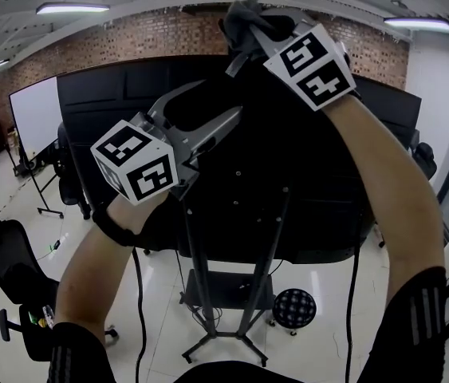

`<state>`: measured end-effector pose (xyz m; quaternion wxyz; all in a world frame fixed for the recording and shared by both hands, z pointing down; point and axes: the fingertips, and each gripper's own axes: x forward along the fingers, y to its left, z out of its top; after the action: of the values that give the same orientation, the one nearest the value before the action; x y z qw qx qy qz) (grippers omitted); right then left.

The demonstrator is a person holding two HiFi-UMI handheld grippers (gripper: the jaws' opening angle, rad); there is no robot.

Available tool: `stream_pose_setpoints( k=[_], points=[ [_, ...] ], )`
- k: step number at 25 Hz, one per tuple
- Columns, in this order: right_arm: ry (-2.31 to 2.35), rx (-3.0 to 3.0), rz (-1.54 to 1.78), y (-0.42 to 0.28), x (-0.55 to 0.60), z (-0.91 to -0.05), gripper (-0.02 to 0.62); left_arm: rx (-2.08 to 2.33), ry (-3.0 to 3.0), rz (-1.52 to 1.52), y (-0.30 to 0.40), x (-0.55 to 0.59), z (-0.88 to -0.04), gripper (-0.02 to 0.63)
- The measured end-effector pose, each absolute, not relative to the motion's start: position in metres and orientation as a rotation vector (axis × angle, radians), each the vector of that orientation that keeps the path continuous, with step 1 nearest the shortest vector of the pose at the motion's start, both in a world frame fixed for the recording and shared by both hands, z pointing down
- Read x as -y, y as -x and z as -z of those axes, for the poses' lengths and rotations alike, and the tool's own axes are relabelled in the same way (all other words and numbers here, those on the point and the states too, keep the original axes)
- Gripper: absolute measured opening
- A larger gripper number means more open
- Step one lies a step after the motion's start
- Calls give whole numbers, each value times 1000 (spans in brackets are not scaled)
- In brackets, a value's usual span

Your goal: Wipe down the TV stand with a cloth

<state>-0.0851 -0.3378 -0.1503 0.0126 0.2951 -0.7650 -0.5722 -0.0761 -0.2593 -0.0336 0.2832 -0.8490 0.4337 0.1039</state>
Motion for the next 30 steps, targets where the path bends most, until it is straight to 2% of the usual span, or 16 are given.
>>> stream_pose_setpoints(
  k=[11, 30],
  points=[
    [-910, 2267, 1827, 95, 353, 126, 15, -1199, 2289, -260, 78, 276, 21, 308],
    [-785, 2012, 1759, 108, 354, -14, 15, -1142, 2453, -275, 87, 256, -51, 307]
  ],
)
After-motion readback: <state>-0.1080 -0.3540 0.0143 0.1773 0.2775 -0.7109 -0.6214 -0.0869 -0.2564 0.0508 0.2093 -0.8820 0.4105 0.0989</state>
